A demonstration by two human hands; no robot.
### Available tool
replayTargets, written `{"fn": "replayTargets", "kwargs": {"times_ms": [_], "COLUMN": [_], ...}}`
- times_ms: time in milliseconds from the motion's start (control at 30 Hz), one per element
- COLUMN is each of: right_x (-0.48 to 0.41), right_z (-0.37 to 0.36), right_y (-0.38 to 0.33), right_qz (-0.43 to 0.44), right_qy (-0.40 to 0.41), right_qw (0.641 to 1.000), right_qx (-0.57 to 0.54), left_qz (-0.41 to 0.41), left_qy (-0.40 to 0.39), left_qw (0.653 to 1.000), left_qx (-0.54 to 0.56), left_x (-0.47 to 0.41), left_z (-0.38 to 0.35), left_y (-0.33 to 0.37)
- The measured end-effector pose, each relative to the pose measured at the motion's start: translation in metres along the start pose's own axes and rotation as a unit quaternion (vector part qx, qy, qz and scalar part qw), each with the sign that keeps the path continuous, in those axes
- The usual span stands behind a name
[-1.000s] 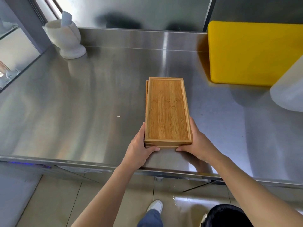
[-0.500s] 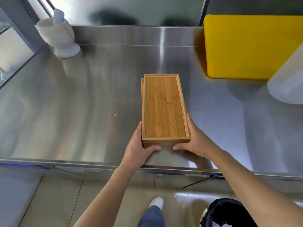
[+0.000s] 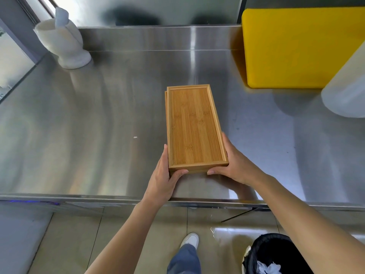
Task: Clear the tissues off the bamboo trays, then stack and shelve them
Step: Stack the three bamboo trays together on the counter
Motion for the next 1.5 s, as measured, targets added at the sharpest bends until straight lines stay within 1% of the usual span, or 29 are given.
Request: {"fn": "replayTargets", "kwargs": {"times_ms": [400,533,600,667,733,800,833,867,933,1067,1133,1267,1400,1500], "right_x": [-0.001,0.0,0.001,0.003,0.003,0.001,0.0,-0.001,-0.001,-0.003,-0.003,-0.005,-0.004,-0.004], "right_z": [-0.001,-0.001,-0.001,-0.001,0.001,0.002,0.0,-0.002,-0.008,-0.011,-0.009,0.0,0.001,0.004], "right_y": [0.0,-0.003,-0.005,-0.003,0.002,0.005,0.003,0.001,0.003,0.006,0.005,0.003,-0.001,-0.003], "right_qz": [0.005,0.008,-0.003,-0.026,-0.069,-0.107,-0.116,-0.123,-0.134,-0.147,-0.156,-0.164,-0.168,-0.16], "right_qy": [0.002,0.002,-0.002,-0.001,0.017,0.021,0.017,0.014,0.021,0.042,0.044,0.054,0.05,0.06], "right_qw": [1.0,0.999,0.998,0.99,0.975,0.961,0.956,0.954,0.954,0.949,0.946,0.937,0.931,0.934], "right_qx": [-0.026,-0.036,-0.066,-0.14,-0.21,-0.254,-0.268,-0.273,-0.267,-0.276,-0.28,-0.302,-0.32,-0.313], "left_qz": [0.017,0.019,0.027,0.071,0.14,0.239,0.289,0.326,0.372,0.417,0.443,0.454,0.426,0.409], "left_qy": [-0.004,0.004,-0.007,-0.017,-0.009,-0.033,-0.059,-0.079,-0.085,-0.03,-0.008,-0.008,0.01,0.03], "left_qw": [1.0,1.0,0.998,0.989,0.973,0.957,0.941,0.923,0.89,0.861,0.849,0.846,0.872,0.894], "left_qx": [-0.001,0.018,0.049,0.127,0.182,0.164,0.165,0.19,0.249,0.29,0.288,0.279,0.24,0.178], "left_x": [0.0,0.0,0.0,-0.001,-0.005,-0.014,-0.016,-0.017,-0.02,-0.025,-0.026,-0.026,-0.027,-0.03], "left_z": [0.0,0.002,0.002,0.002,0.006,0.007,0.005,0.001,-0.003,0.006,0.009,0.0,0.001,0.007], "left_y": [-0.002,-0.005,-0.005,-0.006,-0.011,-0.019,-0.021,-0.022,-0.02,-0.013,-0.011,-0.014,-0.014,-0.015]}}
Point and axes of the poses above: each hand's wrist, its own x-axis away from the middle knuckle, its own z-axis out of the back of the hand, y = z × x, the point moved 8 cm from there along -x, towards the middle knuckle
